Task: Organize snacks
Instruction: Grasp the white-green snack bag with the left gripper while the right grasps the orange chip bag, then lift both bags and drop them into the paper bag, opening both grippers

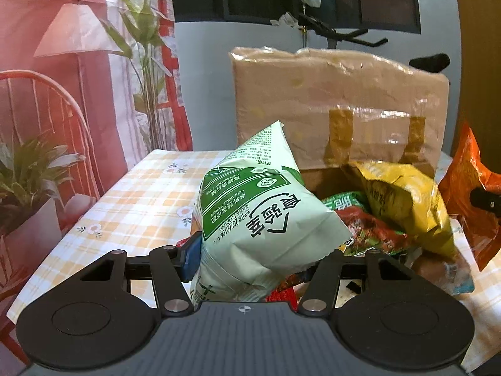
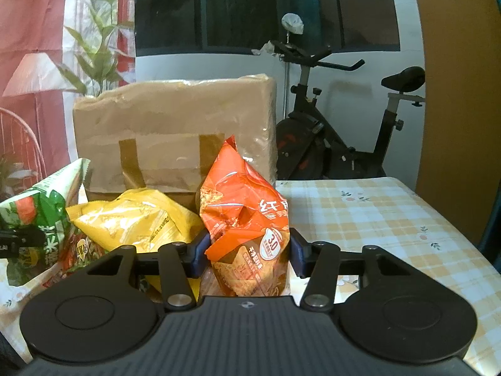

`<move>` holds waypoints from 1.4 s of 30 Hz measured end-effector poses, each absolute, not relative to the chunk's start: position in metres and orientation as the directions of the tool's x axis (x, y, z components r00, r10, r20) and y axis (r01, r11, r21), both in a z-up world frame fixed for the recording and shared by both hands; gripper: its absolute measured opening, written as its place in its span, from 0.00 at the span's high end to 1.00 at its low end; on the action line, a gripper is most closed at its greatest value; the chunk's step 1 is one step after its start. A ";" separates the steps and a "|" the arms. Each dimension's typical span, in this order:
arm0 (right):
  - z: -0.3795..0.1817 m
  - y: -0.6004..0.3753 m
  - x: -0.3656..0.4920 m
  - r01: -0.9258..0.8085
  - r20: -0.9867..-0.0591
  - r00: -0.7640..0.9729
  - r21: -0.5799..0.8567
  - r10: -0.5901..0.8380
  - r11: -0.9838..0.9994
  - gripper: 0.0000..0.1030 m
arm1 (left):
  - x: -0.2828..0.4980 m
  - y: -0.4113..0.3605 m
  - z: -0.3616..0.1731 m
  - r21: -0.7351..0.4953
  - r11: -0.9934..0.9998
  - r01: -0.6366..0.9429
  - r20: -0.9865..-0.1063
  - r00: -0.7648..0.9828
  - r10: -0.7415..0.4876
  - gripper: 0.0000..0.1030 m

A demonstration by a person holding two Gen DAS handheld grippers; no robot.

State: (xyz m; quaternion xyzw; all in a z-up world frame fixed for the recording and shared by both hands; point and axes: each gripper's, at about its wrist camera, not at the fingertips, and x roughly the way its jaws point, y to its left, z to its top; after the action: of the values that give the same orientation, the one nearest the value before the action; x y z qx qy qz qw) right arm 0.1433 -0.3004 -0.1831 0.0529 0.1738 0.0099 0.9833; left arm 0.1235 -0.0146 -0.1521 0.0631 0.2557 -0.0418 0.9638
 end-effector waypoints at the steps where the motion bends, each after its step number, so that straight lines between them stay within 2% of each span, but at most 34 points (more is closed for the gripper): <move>1: -0.182 -0.301 0.142 0.002 -0.336 0.941 0.110 0.036 0.994 0.49 | 0.122 -0.014 -0.150 0.095 0.990 0.109 -0.493 0.869 -0.048 0.42; 7: -0.173 -0.304 0.133 0.011 -0.297 0.954 0.125 0.026 0.992 0.50 | 0.113 -0.004 -0.131 0.059 0.996 0.070 -0.456 0.889 -0.036 0.42; 13: -0.154 -0.310 0.126 0.008 -0.244 0.969 0.132 0.025 0.991 0.50 | 0.113 0.011 -0.098 -0.004 0.996 0.084 -0.405 0.911 -0.078 0.42; 24: -0.094 -0.325 0.137 -0.056 -0.124 0.989 0.156 0.076 0.986 0.50 | 0.131 0.014 -0.028 -0.100 0.970 0.221 -0.286 0.927 -0.241 0.42; 32: -0.047 -0.335 0.168 -0.101 -0.064 0.991 0.196 0.116 0.975 0.50 | 0.180 -0.009 0.004 -0.164 0.929 0.332 -0.204 0.910 -0.362 0.42; 36: -0.030 -0.338 0.186 -0.117 -0.035 0.991 0.221 0.127 0.968 0.50 | 0.218 -0.019 0.013 -0.207 0.909 0.361 -0.196 0.895 -0.400 0.41; 42: -0.018 -0.328 0.224 -0.139 -0.003 0.990 0.187 0.142 0.972 0.50 | 0.276 -0.022 0.019 -0.327 0.868 0.374 -0.220 0.863 -0.454 0.42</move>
State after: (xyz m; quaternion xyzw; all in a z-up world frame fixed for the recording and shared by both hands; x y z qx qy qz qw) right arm 0.2239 -0.3281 -0.0175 0.0936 0.0084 0.0708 0.9931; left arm 0.2755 -0.0219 0.0194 -0.1378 0.1462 -0.2166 0.9554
